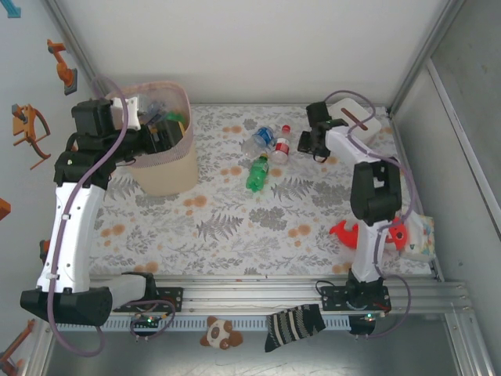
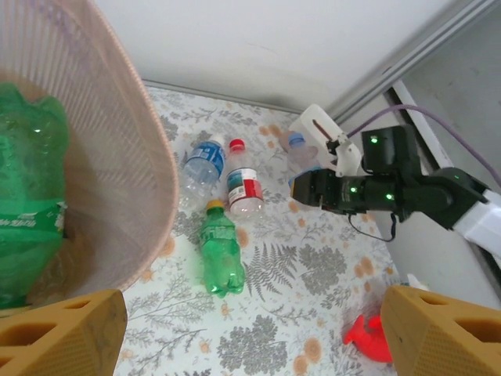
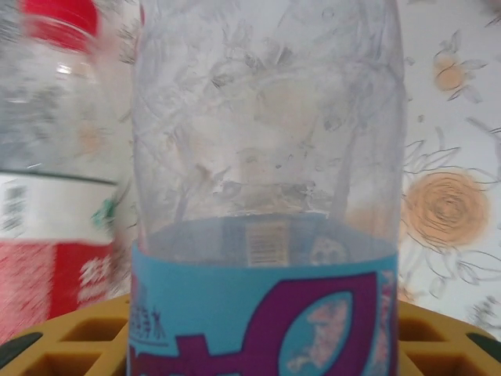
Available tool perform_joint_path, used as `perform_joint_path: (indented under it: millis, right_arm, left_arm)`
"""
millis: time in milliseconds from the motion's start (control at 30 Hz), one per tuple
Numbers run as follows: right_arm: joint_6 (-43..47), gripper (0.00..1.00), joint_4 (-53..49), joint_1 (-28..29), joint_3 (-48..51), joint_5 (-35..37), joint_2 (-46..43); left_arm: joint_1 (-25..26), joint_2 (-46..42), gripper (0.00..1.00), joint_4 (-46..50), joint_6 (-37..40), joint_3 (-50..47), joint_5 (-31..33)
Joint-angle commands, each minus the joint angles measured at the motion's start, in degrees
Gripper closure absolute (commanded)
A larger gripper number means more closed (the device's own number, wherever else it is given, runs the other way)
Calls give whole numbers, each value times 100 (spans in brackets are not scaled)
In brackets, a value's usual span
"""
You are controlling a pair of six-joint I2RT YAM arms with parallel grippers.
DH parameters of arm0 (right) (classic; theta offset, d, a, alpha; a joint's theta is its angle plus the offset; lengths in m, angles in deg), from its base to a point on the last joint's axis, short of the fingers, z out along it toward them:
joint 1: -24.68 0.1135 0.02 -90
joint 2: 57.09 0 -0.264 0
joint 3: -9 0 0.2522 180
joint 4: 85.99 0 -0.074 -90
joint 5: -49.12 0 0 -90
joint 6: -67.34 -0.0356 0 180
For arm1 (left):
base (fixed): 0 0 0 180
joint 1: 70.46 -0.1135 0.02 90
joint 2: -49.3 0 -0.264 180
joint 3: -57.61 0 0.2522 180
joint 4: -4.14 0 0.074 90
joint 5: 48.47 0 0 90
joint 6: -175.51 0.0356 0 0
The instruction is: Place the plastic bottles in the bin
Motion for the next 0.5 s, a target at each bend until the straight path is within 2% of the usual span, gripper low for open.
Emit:
perform_joint_path:
  millis: [0, 233, 467]
  right_arm:
    - [237, 49, 356, -29, 392, -268, -875]
    - [583, 49, 859, 14, 1166, -1562, -2463]
    - [994, 49, 1351, 263, 1380, -3175, -3759]
  left_arm:
    - [54, -185, 16, -680, -211, -151, -393]
    - [177, -377, 15, -1793, -457, -485, -743]
    - [507, -536, 14, -3101, -606, -741, -1150]
